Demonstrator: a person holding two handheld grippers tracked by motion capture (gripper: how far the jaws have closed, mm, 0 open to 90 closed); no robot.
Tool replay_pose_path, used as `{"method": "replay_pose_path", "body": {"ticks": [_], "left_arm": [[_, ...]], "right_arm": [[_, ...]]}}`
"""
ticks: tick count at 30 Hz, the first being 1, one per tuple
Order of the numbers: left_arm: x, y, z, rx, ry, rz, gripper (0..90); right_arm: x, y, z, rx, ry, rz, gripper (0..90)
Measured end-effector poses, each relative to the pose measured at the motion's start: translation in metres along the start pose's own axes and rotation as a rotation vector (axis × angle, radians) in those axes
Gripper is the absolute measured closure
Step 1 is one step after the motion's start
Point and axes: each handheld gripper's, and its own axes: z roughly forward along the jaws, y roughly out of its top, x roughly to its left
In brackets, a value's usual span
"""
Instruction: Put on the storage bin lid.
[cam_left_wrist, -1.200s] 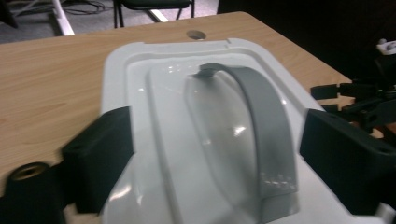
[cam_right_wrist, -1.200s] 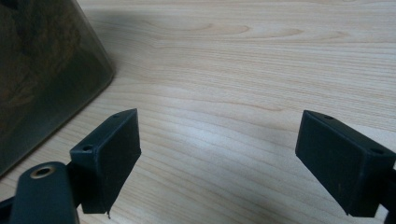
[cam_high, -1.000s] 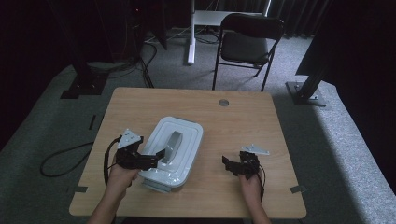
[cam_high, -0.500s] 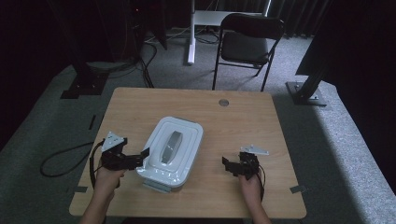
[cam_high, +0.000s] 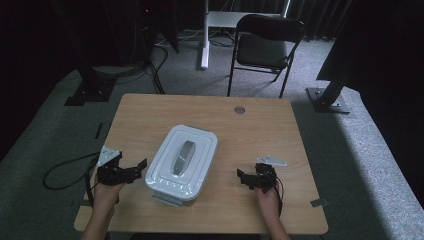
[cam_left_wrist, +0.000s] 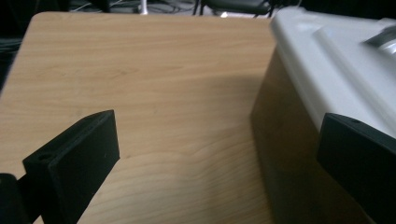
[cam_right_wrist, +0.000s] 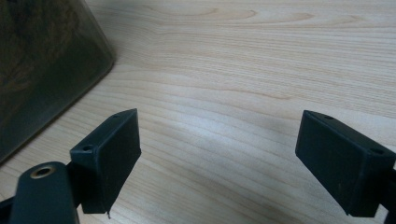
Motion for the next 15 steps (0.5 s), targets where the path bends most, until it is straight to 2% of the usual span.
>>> {"method": "replay_pose_path", "body": {"ticks": [9,15], "left_arm": [[0.009,-0.023,0.015,0.026,-0.005,-0.013,0.6],[0.007,-0.037,0.032,0.084,-0.003,0.004,0.6]], "right_arm": [[0.0,0.0,0.0,0.001,0.001,-0.001,13.3],[0.0,0.0,0.001,0.002,-0.001,0.003,13.4]]}}
